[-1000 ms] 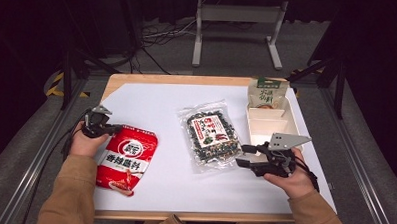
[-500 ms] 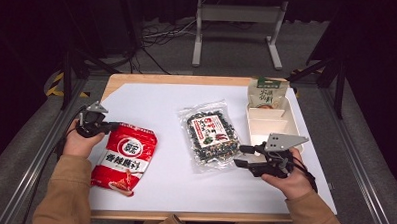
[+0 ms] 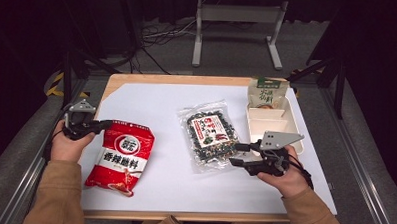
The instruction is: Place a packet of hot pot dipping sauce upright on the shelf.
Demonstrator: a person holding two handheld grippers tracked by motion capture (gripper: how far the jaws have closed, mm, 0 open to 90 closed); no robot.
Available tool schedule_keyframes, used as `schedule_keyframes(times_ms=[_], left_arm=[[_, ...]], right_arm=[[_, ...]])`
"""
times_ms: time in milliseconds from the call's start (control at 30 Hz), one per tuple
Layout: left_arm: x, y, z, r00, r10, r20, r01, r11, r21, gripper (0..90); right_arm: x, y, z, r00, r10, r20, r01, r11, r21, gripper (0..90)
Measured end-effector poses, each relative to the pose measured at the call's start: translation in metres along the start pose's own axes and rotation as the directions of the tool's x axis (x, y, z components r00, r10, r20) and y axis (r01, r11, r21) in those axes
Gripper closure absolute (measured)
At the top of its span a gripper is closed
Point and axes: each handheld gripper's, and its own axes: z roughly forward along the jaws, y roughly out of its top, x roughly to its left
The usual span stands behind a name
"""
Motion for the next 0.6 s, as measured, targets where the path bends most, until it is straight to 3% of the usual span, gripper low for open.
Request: schedule_keyframes(times_ms=[200,233,367,600], left_arm=[[-0.009,0.005,-0.02,0.9998,0.011,-0.016,-0.011,0.9995,-0.03,89.9],[-0.009,0.006,-0.025,0.9996,0.027,-0.014,-0.027,0.9991,-0.032,89.9],[-0.011,0.006,-0.033,0.9999,0.013,-0.01,-0.014,0.9987,-0.05,89.9],[-0.017,0.01,-0.053,0.9993,0.037,-0.004,-0.037,0.9938,-0.104,90.0]], right_arm=[[0.0,0.001,0.001,1.0,-0.004,-0.004,0.004,1.0,-0.001,47.4],[0.0,0.001,0.001,1.0,-0.005,-0.003,0.005,1.0,-0.001,47.3],[0.0,0.001,0.0,1.0,-0.003,0.002,0.003,1.0,-0.002,46.9],[-0.001,0.001,0.0,1.0,-0.002,0.008,0.002,1.0,-0.001,46.5]])
